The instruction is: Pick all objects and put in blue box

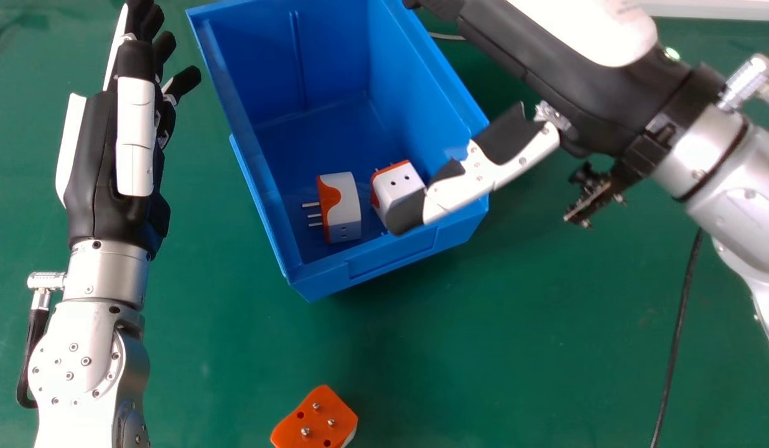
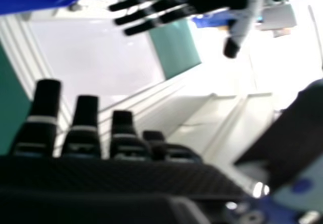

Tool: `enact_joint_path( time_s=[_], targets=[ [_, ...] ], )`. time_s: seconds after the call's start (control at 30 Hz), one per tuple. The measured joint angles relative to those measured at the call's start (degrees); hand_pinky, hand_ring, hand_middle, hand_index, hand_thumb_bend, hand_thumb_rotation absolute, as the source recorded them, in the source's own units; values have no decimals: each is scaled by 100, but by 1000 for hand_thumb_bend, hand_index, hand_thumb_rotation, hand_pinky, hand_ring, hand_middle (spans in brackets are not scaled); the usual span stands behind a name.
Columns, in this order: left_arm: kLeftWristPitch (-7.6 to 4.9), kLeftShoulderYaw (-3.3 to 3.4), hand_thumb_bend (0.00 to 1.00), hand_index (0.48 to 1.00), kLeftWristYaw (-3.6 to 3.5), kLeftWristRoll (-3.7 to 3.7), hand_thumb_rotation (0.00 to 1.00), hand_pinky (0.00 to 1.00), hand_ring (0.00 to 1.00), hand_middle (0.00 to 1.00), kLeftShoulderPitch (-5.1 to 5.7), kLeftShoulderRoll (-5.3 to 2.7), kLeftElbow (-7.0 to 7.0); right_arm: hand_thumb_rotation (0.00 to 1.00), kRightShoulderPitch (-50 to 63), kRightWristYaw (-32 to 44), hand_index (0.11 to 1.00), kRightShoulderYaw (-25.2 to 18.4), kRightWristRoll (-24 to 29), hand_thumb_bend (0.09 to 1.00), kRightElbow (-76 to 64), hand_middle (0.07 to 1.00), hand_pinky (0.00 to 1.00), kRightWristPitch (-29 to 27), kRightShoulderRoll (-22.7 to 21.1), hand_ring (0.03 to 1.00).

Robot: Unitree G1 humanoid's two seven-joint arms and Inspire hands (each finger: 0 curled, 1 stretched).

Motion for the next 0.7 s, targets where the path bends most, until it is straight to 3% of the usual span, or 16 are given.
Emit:
enact_joint_path(
  time_s=[0.13, 0.23, 0.53, 0.7],
  targets=[
    [-43, 23, 868, 971, -61, 0, 982, 902, 982, 996, -5, 32, 60, 439, 5, 632, 985, 26, 314, 991, -279, 916, 700, 397, -148, 850],
    [-46, 43, 869, 972, -61, 0, 983, 903, 983, 997, -16, 41, 65, 401, -87, 1048, 960, 74, 655, 992, -483, 899, 687, 530, -227, 835],
    [-41, 98, 866, 970, -58, -42, 981, 900, 981, 994, -34, 49, 67, 275, -261, 1973, 865, 178, 908, 985, -1221, 835, 628, 1459, -510, 775],
    [-51, 99, 866, 968, -59, -17, 978, 895, 977, 991, -53, 68, 90, 211, -465, 2523, 825, 310, 947, 963, -1739, 795, 595, 2141, -809, 736]
  ],
)
